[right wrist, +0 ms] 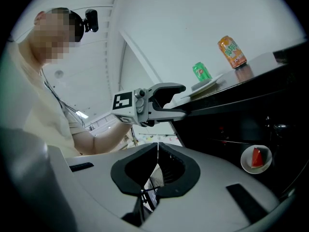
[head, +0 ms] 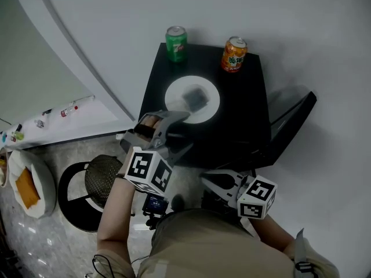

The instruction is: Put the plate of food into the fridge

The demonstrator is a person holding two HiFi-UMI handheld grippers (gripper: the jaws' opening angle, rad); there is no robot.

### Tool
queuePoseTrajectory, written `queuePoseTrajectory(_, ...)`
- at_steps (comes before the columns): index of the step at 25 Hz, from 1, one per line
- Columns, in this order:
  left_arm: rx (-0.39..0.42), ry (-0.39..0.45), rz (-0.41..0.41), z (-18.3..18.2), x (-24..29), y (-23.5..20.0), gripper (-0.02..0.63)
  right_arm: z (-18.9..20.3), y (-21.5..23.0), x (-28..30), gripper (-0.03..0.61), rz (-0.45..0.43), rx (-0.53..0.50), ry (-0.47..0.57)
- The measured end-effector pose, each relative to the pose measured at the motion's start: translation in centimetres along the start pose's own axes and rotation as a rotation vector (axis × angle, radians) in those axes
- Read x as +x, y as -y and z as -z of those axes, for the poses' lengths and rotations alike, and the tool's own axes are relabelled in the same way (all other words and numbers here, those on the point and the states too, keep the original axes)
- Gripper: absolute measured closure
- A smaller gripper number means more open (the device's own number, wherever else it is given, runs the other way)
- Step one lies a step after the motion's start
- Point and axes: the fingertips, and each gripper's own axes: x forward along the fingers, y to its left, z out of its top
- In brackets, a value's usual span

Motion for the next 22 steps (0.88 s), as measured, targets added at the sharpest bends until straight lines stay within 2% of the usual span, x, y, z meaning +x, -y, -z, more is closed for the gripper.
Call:
queuePoseTrajectory(10, -0.042, -0.010, 0.101, 0.5, 0.9, 0.7, 0.318, 0.0, 0.2, -0.3, 0.555, -0.001, 0.008, 0.004)
queuePoseTrajectory(22, -0.018, -0.028, 0.098, 0.7, 1.3, 0.9, 0.318, 0.0, 0.3, -0.3, 0.555, 0.000, 0.005, 0.000)
